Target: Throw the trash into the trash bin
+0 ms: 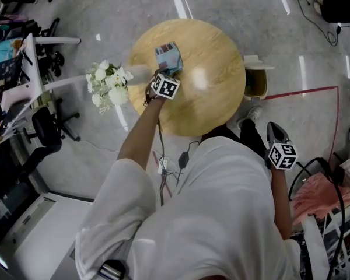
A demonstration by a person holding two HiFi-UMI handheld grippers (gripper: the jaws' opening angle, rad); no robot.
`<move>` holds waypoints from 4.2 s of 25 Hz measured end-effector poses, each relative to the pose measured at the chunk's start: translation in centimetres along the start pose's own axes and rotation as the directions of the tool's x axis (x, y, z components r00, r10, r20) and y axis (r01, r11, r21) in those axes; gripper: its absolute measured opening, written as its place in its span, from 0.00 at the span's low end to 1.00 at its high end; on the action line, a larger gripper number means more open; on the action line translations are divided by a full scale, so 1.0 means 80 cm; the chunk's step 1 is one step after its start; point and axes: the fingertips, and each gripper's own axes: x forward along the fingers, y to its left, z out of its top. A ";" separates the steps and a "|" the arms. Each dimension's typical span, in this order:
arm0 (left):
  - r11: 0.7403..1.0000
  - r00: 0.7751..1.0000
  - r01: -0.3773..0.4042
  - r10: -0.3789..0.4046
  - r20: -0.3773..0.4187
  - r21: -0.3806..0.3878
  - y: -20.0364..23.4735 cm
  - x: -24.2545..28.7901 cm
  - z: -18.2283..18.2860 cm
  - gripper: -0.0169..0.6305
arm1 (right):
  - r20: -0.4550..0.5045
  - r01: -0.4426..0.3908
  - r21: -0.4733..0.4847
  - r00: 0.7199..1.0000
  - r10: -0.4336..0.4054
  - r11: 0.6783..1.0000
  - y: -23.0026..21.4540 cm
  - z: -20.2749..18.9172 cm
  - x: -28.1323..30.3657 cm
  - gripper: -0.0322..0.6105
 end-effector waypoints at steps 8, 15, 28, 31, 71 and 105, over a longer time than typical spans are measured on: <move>0.999 0.999 0.037 -0.037 -0.002 -0.037 0.001 0.004 0.004 0.15 | -0.001 0.012 0.007 1.000 -0.012 1.000 0.001 0.003 -0.001 0.05; 0.993 1.000 0.028 -0.026 0.015 -0.118 0.003 -0.014 0.011 0.04 | 0.015 0.016 0.011 1.000 -0.016 1.000 0.001 0.006 -0.003 0.05; 0.995 0.996 -0.014 0.023 0.092 -0.100 -0.038 -0.068 0.030 0.04 | 0.064 0.003 0.015 0.998 -0.004 1.000 -0.005 0.000 -0.012 0.05; 0.995 0.994 -0.010 0.021 0.106 -0.101 -0.055 -0.078 0.032 0.03 | 0.078 -0.001 0.018 0.997 0.000 1.000 -0.009 -0.004 -0.019 0.05; 0.991 0.973 0.090 -0.066 0.221 -0.102 -0.315 -0.143 0.113 0.04 | 0.197 -0.037 0.062 0.980 0.024 0.997 -0.160 -0.029 -0.112 0.05; 0.970 0.957 0.220 -0.235 0.167 0.105 -0.493 -0.121 0.174 0.04 | 0.248 -0.062 0.119 0.968 0.030 0.991 -0.230 -0.019 -0.128 0.05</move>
